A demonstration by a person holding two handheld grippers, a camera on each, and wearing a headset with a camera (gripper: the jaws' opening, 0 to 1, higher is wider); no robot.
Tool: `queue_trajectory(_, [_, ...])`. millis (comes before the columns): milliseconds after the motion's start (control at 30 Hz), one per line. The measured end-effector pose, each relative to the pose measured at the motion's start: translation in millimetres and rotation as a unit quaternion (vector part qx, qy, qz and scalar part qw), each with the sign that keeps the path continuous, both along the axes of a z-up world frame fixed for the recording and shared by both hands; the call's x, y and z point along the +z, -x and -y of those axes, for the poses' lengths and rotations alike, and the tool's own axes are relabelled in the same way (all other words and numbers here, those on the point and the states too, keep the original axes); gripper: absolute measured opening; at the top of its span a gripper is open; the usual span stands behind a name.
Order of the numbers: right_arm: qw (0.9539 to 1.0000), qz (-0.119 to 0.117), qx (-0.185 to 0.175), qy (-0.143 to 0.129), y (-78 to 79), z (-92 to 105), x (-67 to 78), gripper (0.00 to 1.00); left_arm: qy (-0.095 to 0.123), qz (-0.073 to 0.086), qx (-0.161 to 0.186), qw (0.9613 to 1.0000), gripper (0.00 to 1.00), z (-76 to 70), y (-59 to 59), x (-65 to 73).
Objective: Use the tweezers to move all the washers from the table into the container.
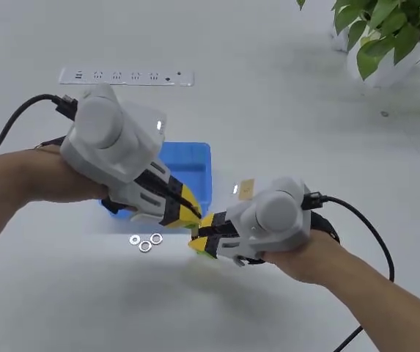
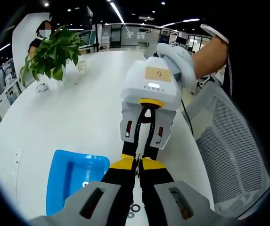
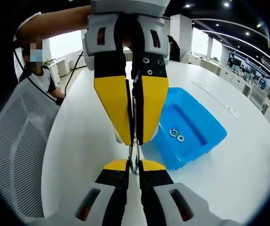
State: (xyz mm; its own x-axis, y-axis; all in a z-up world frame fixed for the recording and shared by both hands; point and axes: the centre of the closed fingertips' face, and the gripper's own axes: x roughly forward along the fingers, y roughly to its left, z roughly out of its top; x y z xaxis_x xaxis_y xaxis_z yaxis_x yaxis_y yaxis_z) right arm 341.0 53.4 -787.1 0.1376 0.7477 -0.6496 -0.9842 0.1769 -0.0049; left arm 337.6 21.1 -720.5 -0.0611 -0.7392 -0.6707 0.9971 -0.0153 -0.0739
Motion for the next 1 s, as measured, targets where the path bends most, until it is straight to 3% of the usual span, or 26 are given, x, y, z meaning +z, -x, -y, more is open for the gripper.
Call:
queue_trajectory(433, [1.0000,0.008,-0.003,-0.003,4.5,1.0,20.4,0.09,0.006,0.011,0.004,0.9999,0.07,1.0,5.6,21.0])
queue_trajectory(633, [0.9999,0.015,0.004,0.004,7.2,-1.4,31.9,0.09,0.010,0.009,0.013,0.9998,0.07,-1.3,8.3,32.2])
queue_trajectory(1000, [0.9996,0.026,0.012,0.003,0.7,-8.0,52.4,0.09,0.020,0.023,0.026,0.9992,0.07,-8.4,3.7,52.8])
